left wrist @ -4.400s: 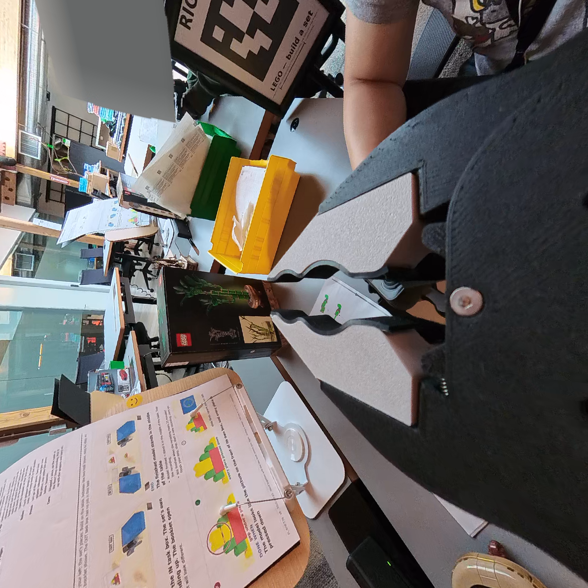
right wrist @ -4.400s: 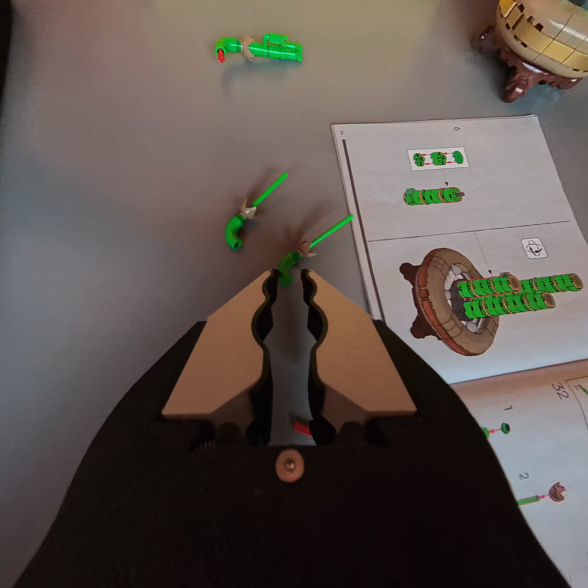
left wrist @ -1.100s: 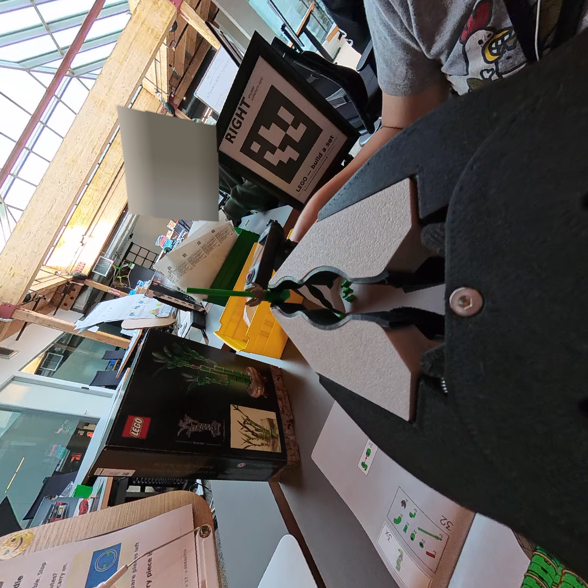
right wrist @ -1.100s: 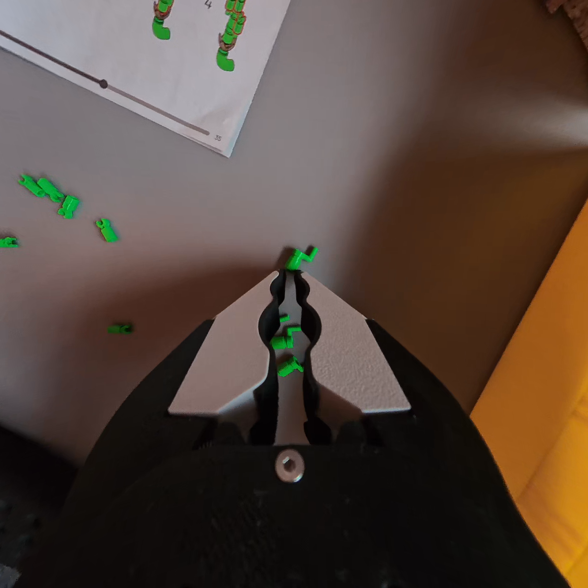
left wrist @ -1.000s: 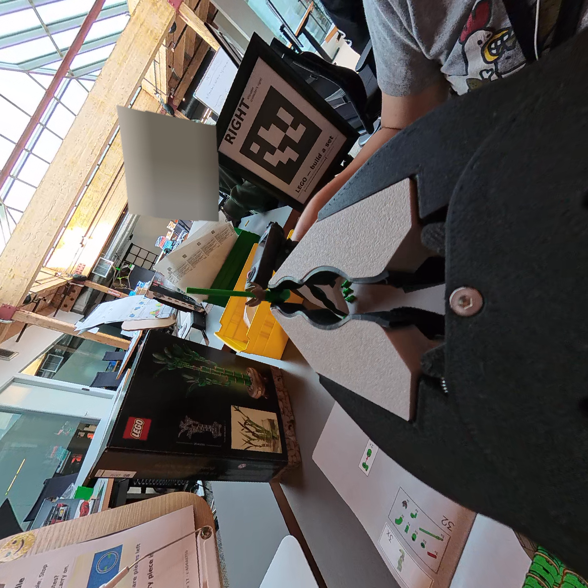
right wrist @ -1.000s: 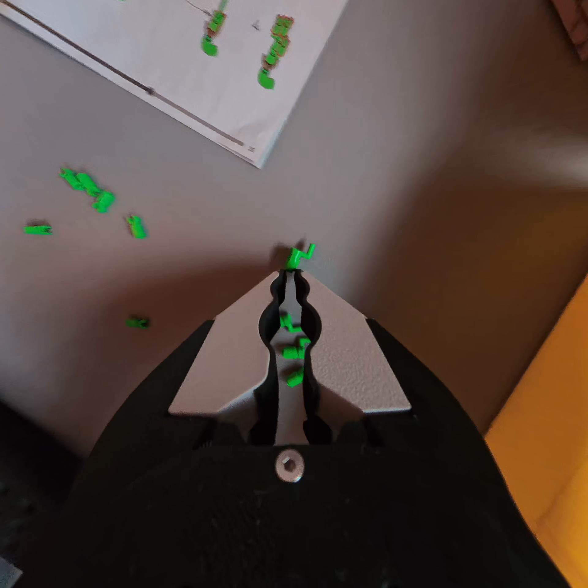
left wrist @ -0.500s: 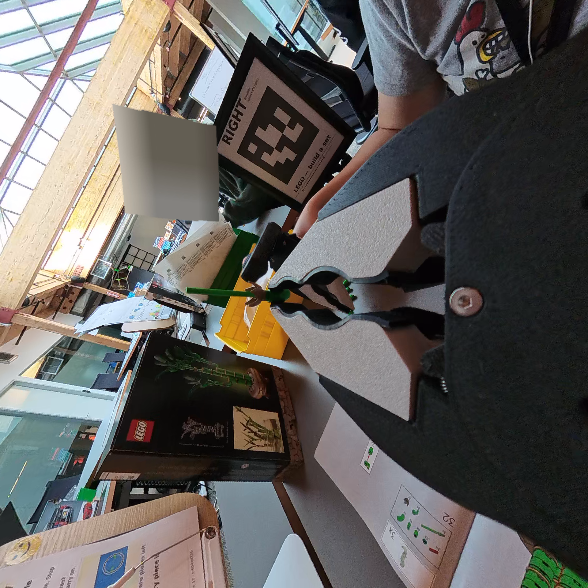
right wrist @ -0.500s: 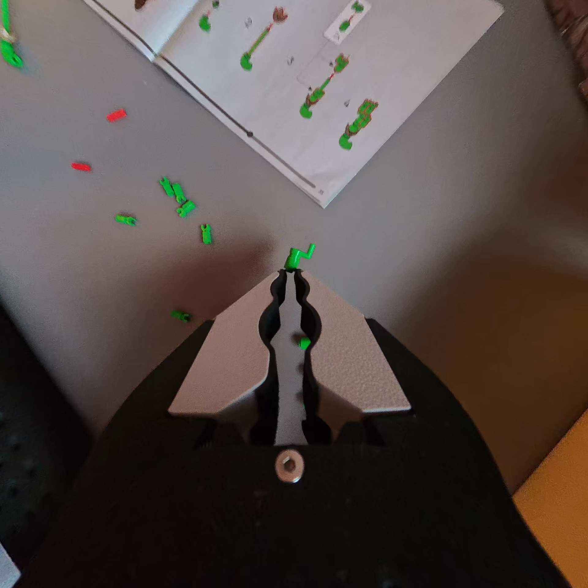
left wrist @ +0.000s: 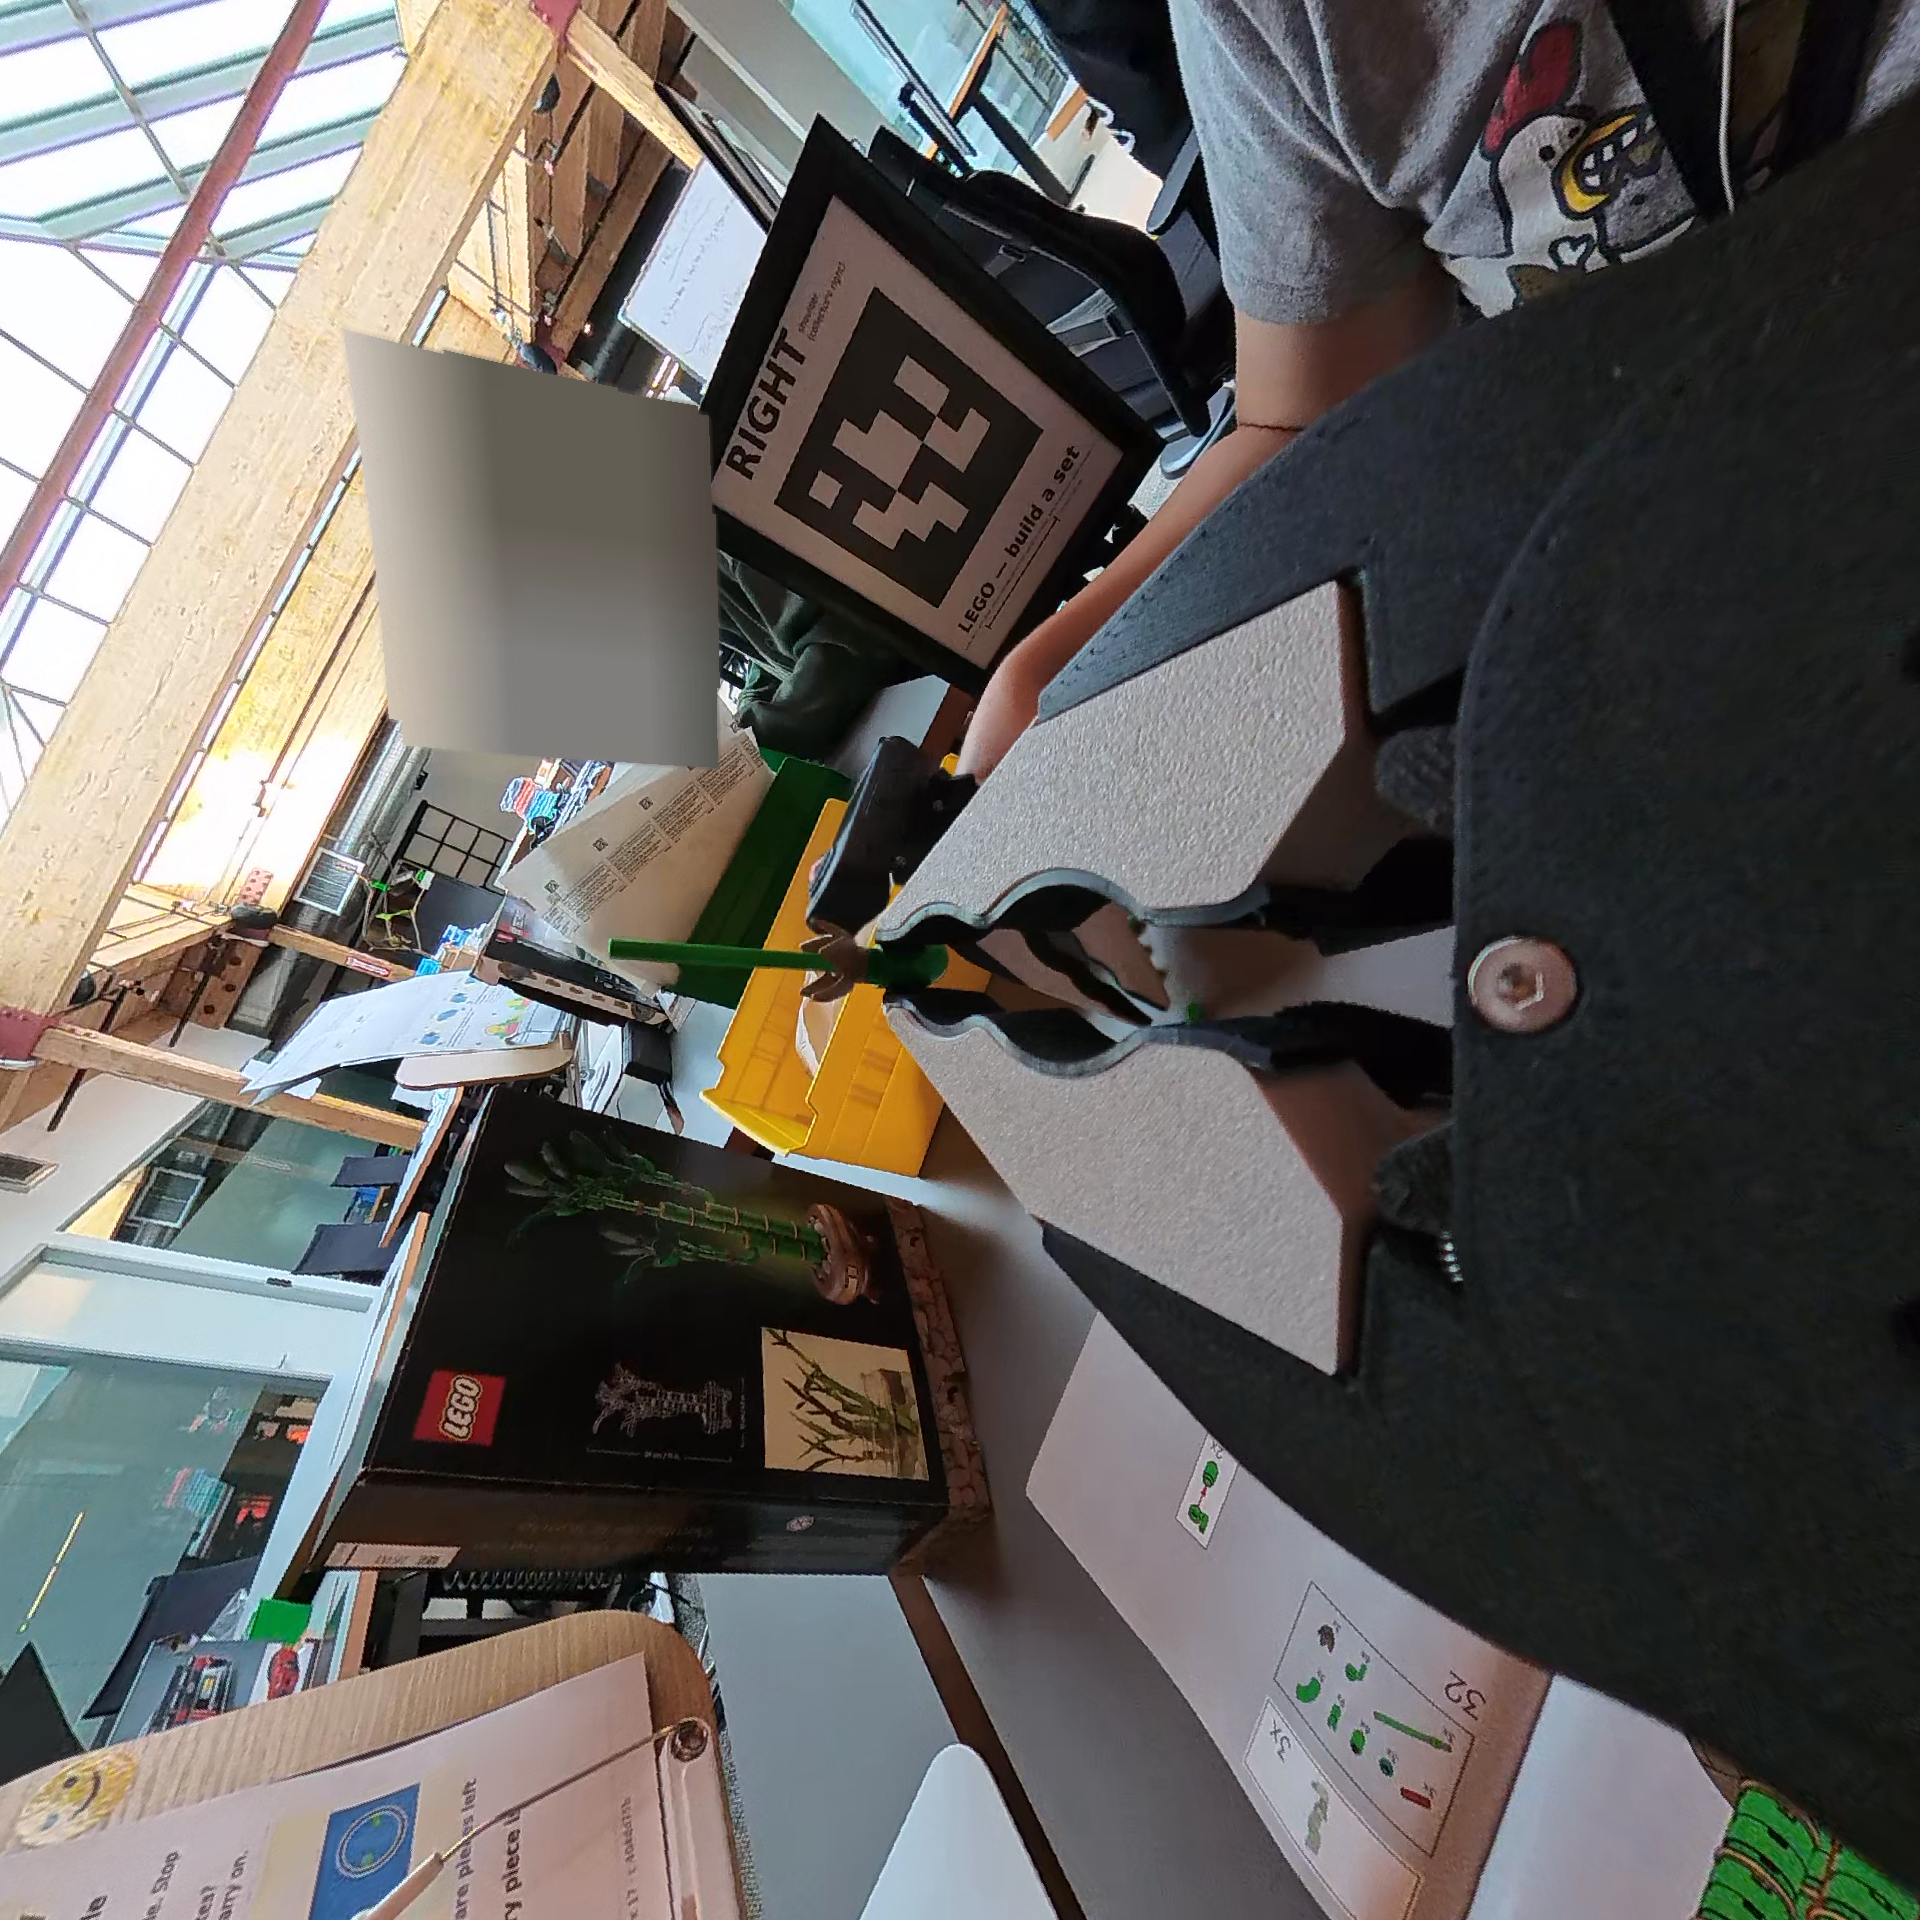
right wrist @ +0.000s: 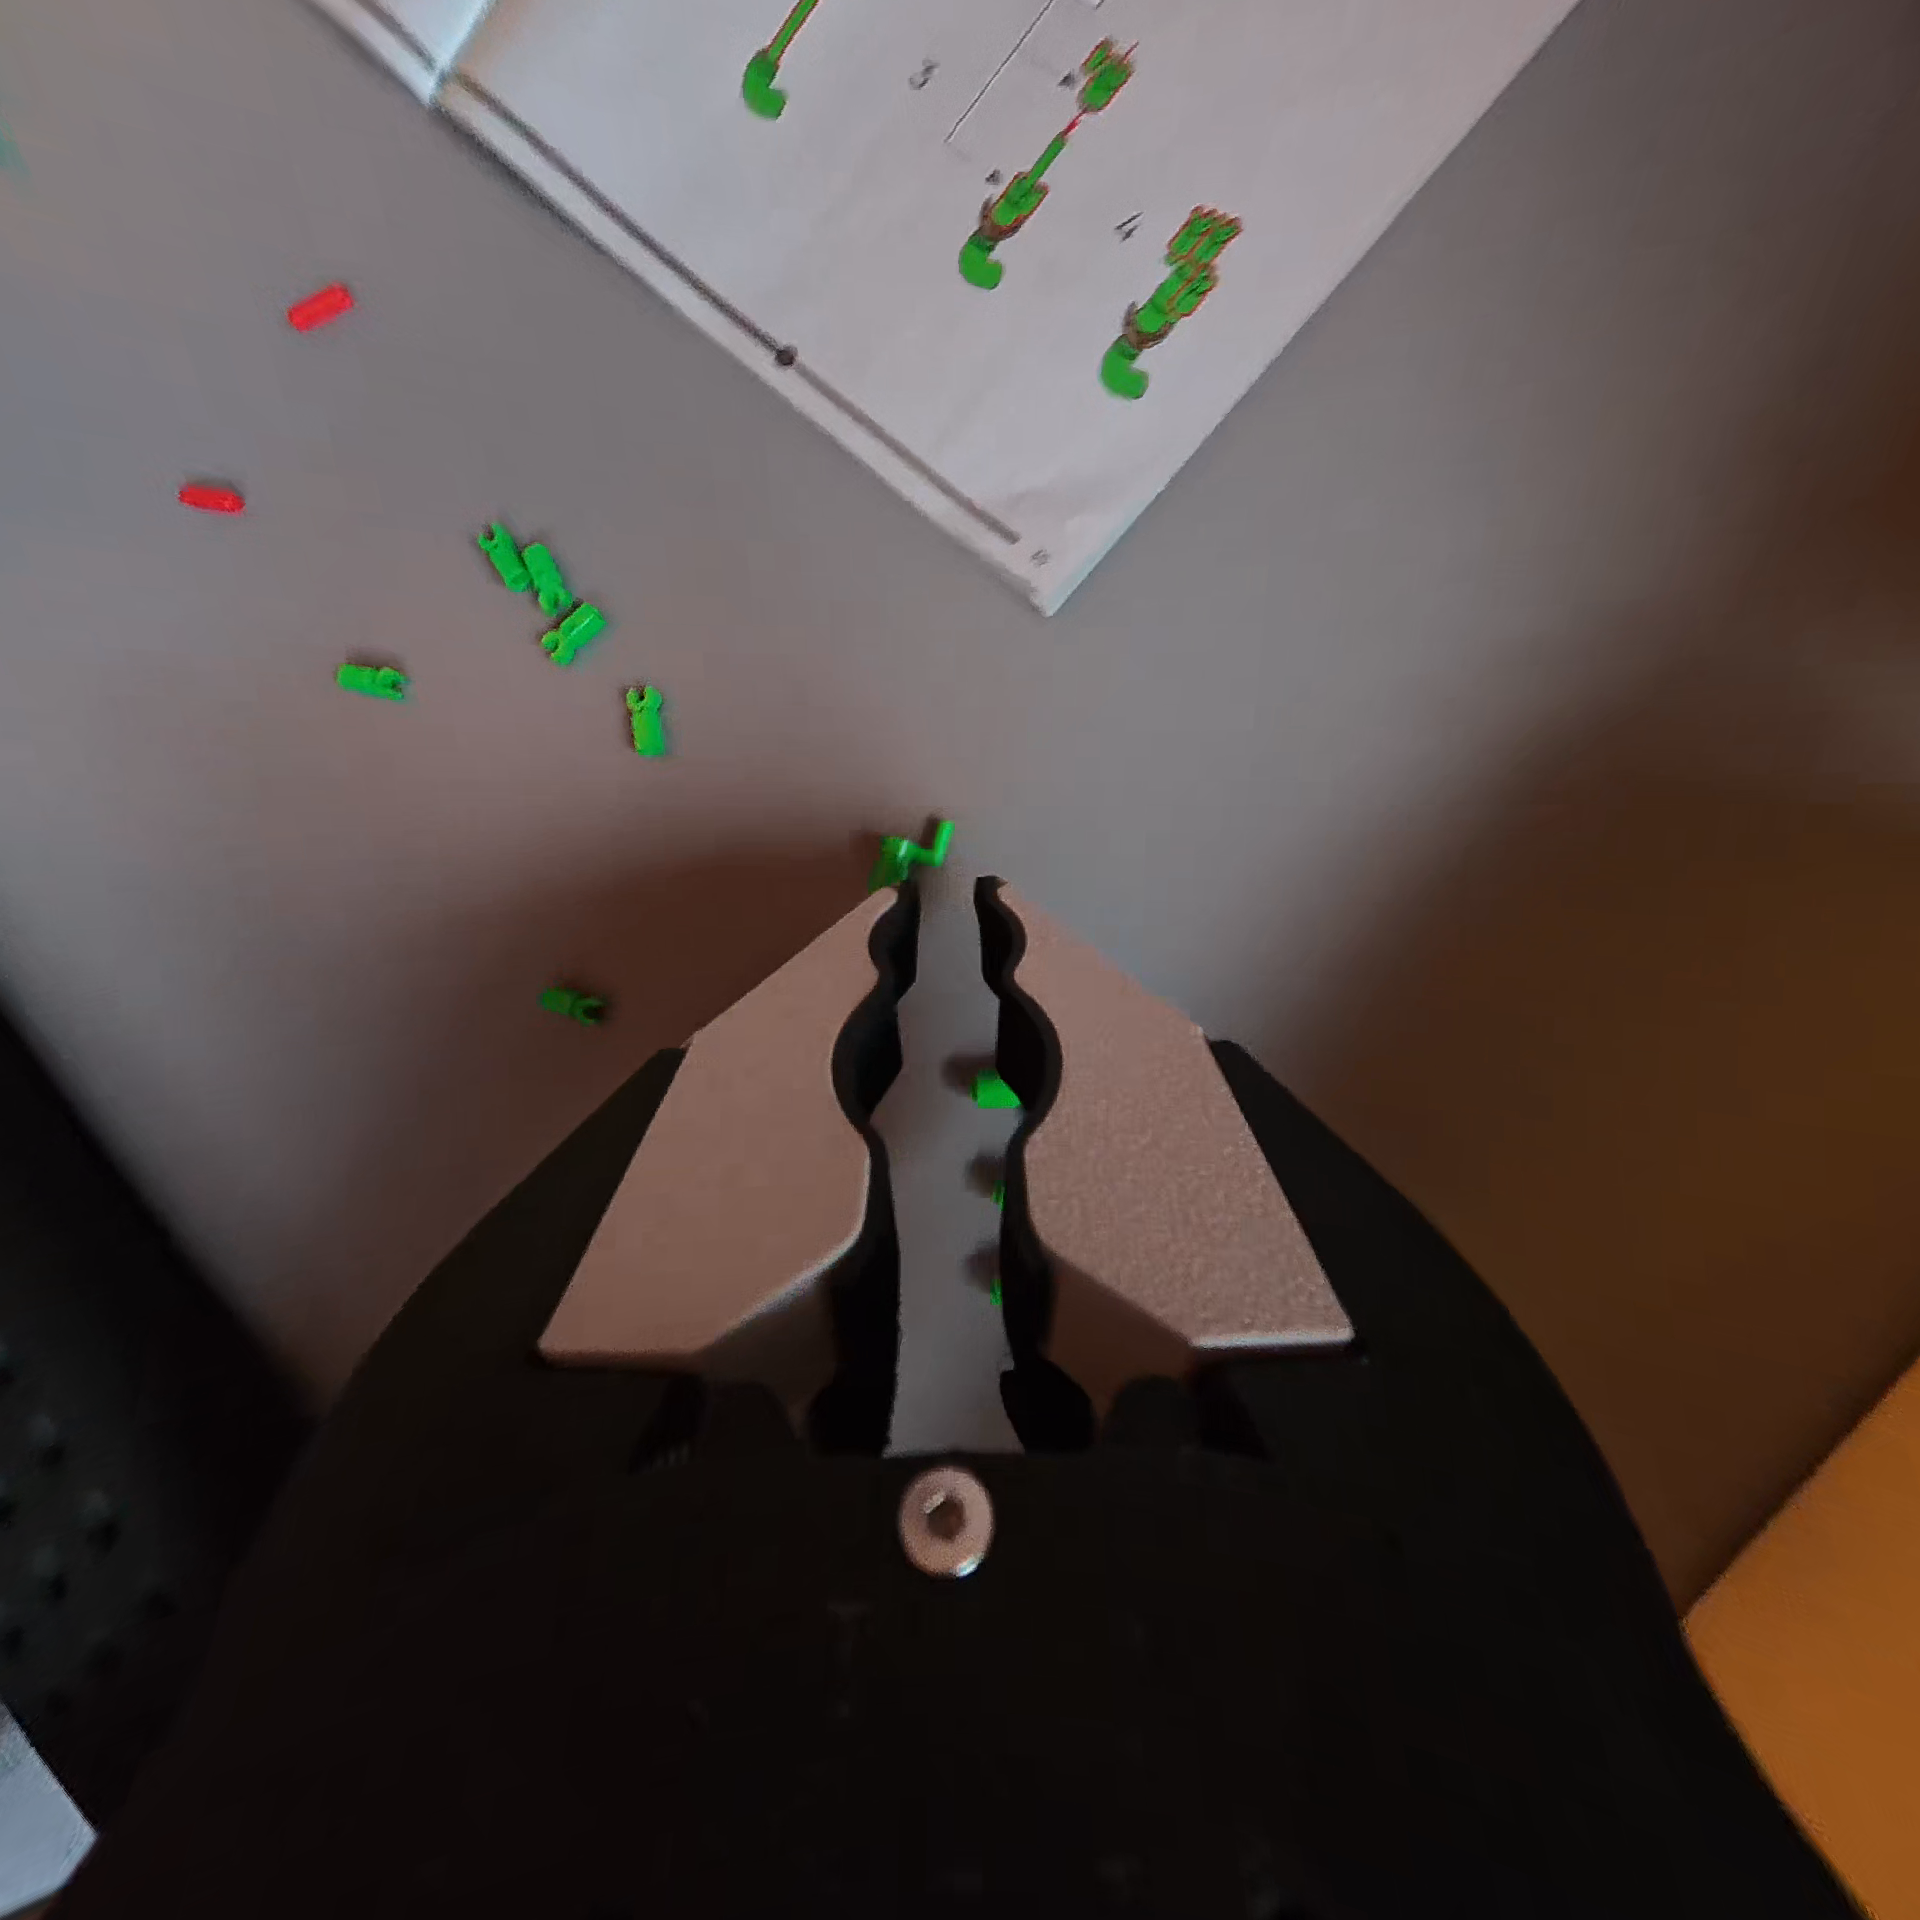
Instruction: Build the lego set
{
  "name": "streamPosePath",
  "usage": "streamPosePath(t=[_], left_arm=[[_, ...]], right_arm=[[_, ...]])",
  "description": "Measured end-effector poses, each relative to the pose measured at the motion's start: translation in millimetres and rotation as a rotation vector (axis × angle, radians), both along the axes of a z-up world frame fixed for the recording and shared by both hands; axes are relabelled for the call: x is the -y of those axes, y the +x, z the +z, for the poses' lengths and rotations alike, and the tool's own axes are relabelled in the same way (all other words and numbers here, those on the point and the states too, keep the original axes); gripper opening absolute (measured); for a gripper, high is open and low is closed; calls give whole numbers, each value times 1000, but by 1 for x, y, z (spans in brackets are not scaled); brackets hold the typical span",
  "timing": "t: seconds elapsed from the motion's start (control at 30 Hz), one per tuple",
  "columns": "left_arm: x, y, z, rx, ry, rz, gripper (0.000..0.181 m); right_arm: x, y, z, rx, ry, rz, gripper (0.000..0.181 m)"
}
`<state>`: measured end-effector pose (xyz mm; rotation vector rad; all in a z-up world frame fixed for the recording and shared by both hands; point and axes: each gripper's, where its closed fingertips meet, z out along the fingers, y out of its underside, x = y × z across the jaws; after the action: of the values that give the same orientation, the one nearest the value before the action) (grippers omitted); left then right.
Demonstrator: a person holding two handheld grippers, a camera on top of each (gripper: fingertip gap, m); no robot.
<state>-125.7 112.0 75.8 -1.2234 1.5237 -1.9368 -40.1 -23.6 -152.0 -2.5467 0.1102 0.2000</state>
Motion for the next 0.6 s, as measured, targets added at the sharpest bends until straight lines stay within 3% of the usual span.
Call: streamPosePath(t=[0.2,0.6], left_arm=[[2,1,-1,-5,0,-7,6],[2,0,-1,-9,1,-10,5]], right_arm=[[-14,-1,0,-155,72,-44,12],[-9,-9,-9,-186,22,-13,14]])
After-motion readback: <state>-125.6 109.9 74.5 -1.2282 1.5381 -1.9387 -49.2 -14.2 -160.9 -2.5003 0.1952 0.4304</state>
